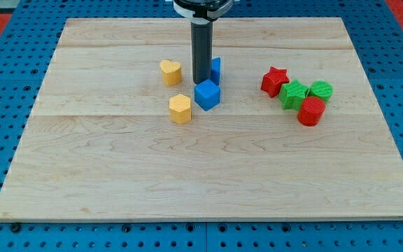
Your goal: Slightly touch down to the yellow heart
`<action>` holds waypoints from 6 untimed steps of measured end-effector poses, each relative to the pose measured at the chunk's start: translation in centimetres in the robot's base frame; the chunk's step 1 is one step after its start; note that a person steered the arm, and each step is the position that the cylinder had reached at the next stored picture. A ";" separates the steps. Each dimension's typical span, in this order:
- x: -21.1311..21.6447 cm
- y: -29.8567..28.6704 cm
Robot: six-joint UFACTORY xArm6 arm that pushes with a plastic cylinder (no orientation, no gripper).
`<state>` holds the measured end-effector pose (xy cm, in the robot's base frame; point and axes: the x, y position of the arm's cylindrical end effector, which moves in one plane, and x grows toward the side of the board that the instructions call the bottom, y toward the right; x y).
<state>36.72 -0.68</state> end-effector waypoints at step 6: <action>4.8 -3.7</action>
